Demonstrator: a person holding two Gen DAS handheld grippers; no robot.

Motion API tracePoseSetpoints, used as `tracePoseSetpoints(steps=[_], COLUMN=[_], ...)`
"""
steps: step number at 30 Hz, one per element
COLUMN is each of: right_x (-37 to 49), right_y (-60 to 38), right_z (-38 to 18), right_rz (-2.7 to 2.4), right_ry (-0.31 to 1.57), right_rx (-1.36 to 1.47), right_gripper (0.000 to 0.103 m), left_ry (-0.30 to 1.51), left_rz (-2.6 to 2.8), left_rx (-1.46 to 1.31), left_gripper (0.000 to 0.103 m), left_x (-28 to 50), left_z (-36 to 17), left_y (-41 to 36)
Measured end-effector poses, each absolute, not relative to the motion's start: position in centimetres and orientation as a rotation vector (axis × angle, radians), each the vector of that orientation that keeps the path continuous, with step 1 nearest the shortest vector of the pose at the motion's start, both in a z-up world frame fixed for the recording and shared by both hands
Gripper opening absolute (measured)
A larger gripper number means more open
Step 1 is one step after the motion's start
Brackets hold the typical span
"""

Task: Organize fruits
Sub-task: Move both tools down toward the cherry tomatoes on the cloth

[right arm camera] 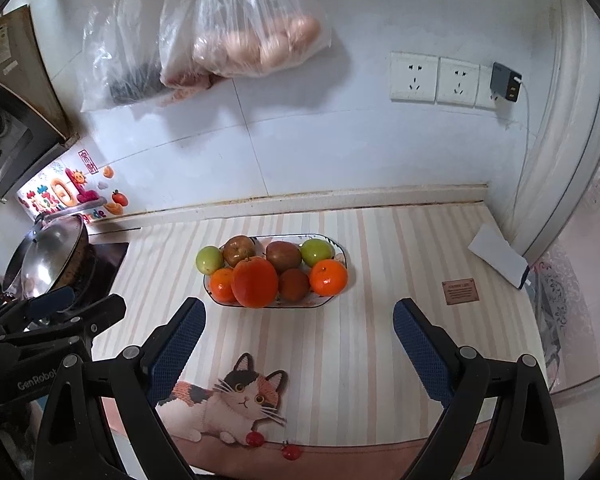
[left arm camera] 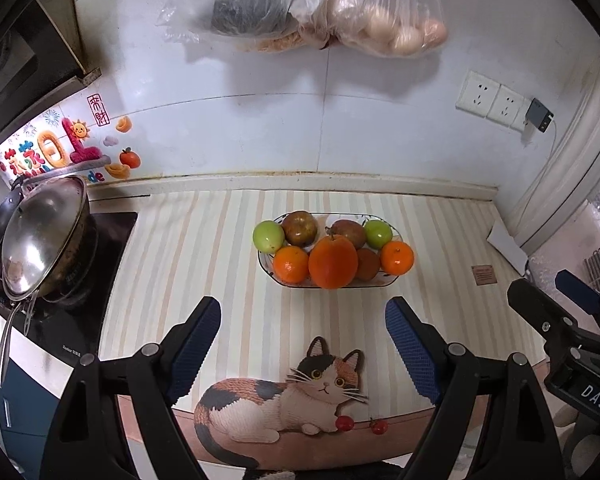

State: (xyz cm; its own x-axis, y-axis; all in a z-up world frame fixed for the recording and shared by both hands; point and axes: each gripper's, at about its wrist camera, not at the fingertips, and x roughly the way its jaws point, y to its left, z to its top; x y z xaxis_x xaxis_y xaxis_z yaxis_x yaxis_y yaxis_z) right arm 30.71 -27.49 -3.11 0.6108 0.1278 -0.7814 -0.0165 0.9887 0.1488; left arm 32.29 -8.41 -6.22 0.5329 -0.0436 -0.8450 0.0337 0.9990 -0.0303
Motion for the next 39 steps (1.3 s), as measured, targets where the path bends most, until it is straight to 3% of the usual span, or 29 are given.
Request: tracePoseSetpoints(steps=[13,19,21,23,26,34,39], right_x=[30.3,31.3,31.2,30.8,29.7,27.0,26.1], right_y=[-27.6,-27.4,-27.4,-27.4,-27.3,-26.2,-24.9], right_z=[-2.9,-10.7,-14.6,-17.8,-22.7,-29.7,-31.8], right_rz=[0.096,0.171,0.185,0.194,0.205,0.196,0.201], right_ry=[0.923,1.167,1.261,1.342,1.454,1.581,1.604], right_rx=[0.164,0.221,0.242,0.261,0.297,0.330,0.308], right_gripper=[0.098,0.098,0.095,0.078,0.069,0.068,0.061], left_ry=[1.018,1.175,1.247,1.340,1.454,1.596,1.615], left_rz=[-0.050,-0.032,-0.041,-0.049,-0.057,-0.078,-0.095], left_rx=[0.000,0.058,0.073,0.089,0.090,0.078,0.073], left_gripper=[0.084,0.084,0.084,0.084,0.084,0.084,0.084], left_x=[31.4,32.3,32.3,32.3,31.9,30.1,29.3], left_z=[-6.4,-11.8,-14.4,-17.6,-21.8,-28.1,-29.5], left_y=[-8.3,-8.0,-8.0,-8.0,-7.8,-7.8,-8.2])
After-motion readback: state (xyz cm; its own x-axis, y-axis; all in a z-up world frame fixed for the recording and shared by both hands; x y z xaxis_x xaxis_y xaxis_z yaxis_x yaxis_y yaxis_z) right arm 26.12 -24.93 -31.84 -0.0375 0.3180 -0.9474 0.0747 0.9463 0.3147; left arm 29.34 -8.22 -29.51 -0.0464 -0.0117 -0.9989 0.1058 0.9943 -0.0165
